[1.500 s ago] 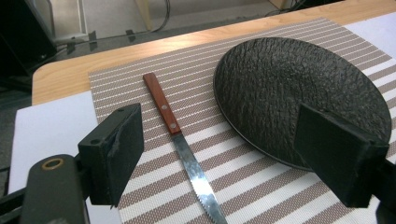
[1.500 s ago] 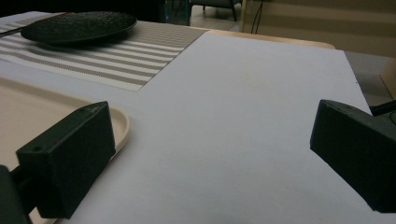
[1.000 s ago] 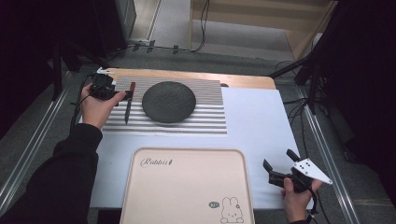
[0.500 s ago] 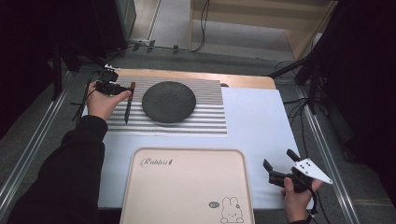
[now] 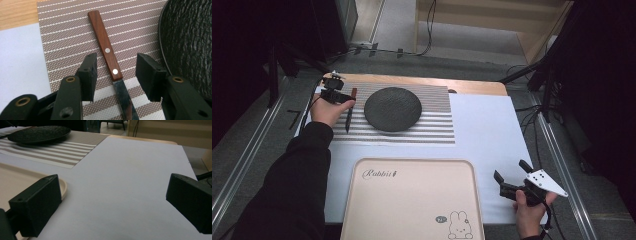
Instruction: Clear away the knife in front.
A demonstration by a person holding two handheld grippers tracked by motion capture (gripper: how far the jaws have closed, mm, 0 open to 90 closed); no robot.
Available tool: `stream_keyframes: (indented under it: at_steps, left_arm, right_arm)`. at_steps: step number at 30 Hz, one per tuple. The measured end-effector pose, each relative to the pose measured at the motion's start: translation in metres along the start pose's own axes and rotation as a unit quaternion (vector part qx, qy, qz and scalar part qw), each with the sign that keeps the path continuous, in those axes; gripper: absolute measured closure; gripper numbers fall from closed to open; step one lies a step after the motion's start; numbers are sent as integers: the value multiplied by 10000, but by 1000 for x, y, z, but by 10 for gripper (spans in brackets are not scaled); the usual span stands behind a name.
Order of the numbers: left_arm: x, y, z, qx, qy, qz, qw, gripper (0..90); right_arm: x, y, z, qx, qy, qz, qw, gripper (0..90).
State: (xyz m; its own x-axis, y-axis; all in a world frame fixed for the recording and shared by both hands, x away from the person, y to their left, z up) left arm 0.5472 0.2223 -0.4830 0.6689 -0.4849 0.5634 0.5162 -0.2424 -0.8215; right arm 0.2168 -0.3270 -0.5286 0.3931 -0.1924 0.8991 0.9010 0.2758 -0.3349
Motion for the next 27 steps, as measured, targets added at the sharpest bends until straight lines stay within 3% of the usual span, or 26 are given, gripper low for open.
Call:
stream_keyframes:
  at_steps: [4,12,18,24,26,27]
  left_arm:
    - [1,5,0,-89,-13,87,9999,580]
    - [-3,18,0,3,-120,299,9995,604]
    - [-2,20,1,23,-265,290,9992,630]
    - [-3,21,-2,185,-127,333,9992,676]
    - [-3,21,-4,339,-59,380,9987,685]
    - [-3,22,-5,378,-35,391,9985,731]
  right_arm:
    - [0,0,0,-8,-17,4,10000,0]
    - [0,0,0,1,3,-4,10000,0]
    - [0,0,0,-5,10,1,10000,0]
    - [0,0,0,-10,-15,6,10000,0]
    - [0,0,0,-9,-14,7,10000,0]
    - [0,1,0,-10,-14,8,10000,0]
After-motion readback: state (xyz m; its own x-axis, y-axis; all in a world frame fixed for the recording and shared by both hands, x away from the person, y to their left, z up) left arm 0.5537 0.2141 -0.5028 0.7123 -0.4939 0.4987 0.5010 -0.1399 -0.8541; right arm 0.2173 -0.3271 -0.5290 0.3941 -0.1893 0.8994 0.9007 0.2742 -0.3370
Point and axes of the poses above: each handheld gripper's, and its own axes: y roughly forward along the jaws, x roughly out of its top, z roughly to its left, the point moved 3 cm from there along y, roughly forward along the jaws, and after that the axes turned 14 degrees about y, right-handed, at the moved point
